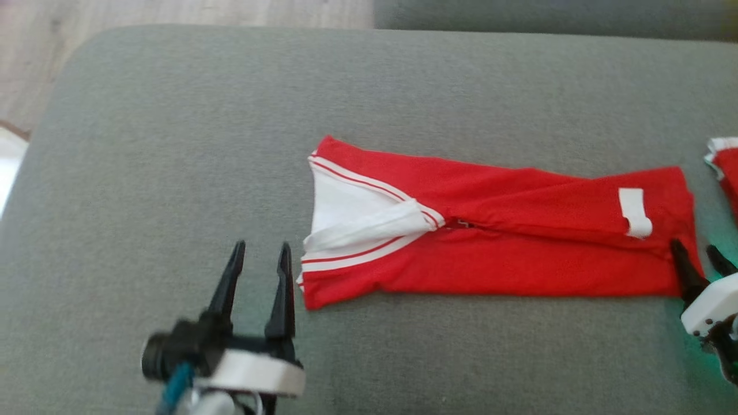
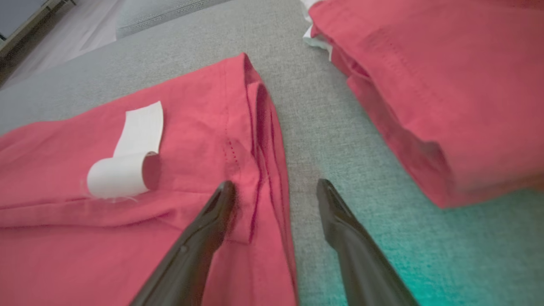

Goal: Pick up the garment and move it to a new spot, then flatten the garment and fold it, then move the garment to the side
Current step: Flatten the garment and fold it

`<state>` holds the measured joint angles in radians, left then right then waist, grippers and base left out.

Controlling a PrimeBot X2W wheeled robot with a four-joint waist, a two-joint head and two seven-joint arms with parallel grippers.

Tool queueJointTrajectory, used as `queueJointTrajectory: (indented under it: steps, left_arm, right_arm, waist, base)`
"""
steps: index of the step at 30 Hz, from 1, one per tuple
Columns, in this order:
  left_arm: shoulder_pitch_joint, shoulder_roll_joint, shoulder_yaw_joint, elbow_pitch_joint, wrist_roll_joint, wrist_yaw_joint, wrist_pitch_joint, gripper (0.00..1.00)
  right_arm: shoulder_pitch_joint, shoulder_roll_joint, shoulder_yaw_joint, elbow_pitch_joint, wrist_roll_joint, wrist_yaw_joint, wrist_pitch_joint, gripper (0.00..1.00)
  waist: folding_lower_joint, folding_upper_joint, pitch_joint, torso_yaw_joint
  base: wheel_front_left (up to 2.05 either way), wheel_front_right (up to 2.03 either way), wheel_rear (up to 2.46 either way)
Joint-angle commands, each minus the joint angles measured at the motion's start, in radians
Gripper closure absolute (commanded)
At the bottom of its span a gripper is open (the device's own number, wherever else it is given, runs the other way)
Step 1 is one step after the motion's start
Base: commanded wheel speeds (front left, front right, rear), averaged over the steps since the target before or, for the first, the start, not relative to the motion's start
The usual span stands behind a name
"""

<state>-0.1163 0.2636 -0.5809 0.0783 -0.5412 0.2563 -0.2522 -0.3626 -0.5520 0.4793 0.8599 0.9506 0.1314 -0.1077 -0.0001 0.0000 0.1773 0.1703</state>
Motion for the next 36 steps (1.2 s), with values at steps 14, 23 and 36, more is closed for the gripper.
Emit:
queueJointTrajectory:
  steps: [14, 23, 36]
  left_arm:
    - [0.185, -0.124, 0.194, -0.112, 0.265, -0.034, -0.009, 0.00]
    - [0.212, -0.156, 0.249, -0.106, 0.310, -0.091, -0.009, 0.00]
    - [0.219, -0.192, 0.272, -0.068, 0.336, -0.155, -0.009, 0.00]
  right_arm:
    - [0.047, -0.030, -0.078, 0.030, -0.023, -0.001, 0.011, 1.00]
    - [0.059, -0.114, -0.181, -0.181, 0.093, -0.001, 0.107, 1.00]
    - [0.184, 0.146, -0.295, -0.770, 0.234, -0.001, 0.318, 1.00]
  waist:
    - [0.0001, 0.0000, -0.056, 0.049]
    - [0.0001, 0.0000, -0.071, 0.029]
    - [0.0001, 0.0000, -0.091, 0.082]
  base:
    - [0.00, 0.00, 0.00]
    - [0.00, 0.00, 0.00]
    - [0.00, 0.00, 0.00]
